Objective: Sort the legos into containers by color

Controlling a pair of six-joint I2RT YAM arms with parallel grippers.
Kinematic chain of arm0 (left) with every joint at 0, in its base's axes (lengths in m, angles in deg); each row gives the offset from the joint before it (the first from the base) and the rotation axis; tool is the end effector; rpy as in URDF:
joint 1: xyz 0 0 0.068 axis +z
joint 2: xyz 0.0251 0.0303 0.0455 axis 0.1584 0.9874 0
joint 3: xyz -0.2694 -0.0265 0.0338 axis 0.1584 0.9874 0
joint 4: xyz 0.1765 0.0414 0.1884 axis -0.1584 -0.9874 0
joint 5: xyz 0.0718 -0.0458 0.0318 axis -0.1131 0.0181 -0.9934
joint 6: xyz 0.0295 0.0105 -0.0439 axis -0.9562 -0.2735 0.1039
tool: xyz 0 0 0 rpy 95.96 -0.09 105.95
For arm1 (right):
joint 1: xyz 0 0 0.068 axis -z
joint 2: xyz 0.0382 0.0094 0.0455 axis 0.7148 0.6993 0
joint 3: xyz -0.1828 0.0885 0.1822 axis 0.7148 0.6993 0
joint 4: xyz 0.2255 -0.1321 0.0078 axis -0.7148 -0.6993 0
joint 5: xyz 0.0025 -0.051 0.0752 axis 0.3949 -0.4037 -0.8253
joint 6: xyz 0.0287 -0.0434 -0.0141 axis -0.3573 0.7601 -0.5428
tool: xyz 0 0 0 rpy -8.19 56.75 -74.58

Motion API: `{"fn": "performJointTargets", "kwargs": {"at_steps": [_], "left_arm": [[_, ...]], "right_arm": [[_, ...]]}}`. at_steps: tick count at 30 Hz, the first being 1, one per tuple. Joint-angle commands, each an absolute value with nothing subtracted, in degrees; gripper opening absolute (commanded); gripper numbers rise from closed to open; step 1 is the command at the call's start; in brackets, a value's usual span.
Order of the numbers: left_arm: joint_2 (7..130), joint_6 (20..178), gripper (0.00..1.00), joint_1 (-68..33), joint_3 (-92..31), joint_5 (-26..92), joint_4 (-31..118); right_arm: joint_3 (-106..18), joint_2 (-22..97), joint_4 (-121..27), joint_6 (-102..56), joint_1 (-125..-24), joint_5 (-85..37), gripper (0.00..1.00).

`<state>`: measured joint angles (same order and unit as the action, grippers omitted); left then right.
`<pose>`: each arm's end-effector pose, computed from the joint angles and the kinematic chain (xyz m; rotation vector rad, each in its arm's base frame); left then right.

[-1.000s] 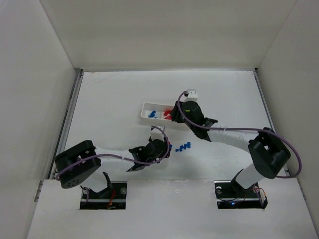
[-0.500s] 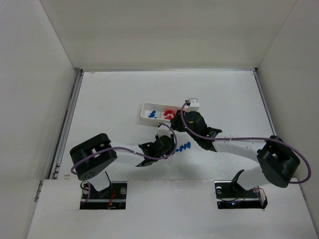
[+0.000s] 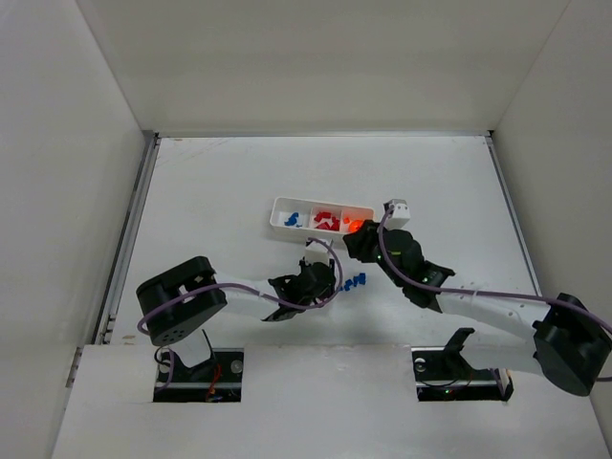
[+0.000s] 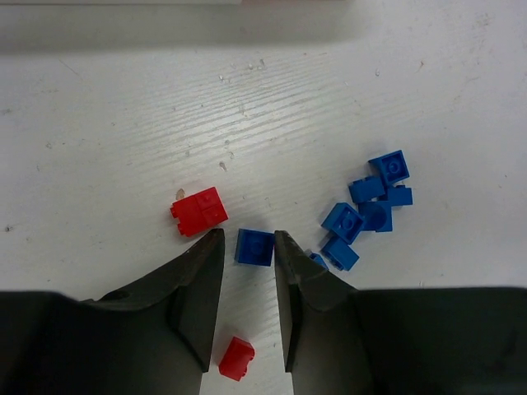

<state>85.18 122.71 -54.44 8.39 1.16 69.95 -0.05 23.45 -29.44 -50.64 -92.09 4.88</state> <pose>0.1472 -0.2635 0.1445 0.2635 2.0937 -0.6292 0.1837 0.1750 0.2298 0.0550 1.9186 0.6242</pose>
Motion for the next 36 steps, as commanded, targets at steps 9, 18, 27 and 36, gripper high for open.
{"fn": "performJointTargets", "kwargs": {"at_steps": [9, 18, 27, 36], "left_arm": [[84.6, 119.1, 0.15, -55.8, 6.8, -1.6, 66.1], [64.9, 118.7, 0.13, -53.2, 6.8, 0.1, 63.7], [66.6, 121.1, 0.14, -37.1, 3.1, 1.5, 63.6], [81.3, 119.5, 0.18, -26.4, -6.5, 4.5, 65.4]], "right_arm": [[6.5, 15.8, -28.0, -53.8, -91.9, 6.9, 0.46], [12.8, 9.7, -34.1, -59.7, -94.4, 9.5, 0.31], [13.0, 13.7, -40.3, -63.8, -97.4, 15.6, 0.37], [10.7, 18.8, -44.3, -67.0, -99.4, 17.5, 0.44]]}}
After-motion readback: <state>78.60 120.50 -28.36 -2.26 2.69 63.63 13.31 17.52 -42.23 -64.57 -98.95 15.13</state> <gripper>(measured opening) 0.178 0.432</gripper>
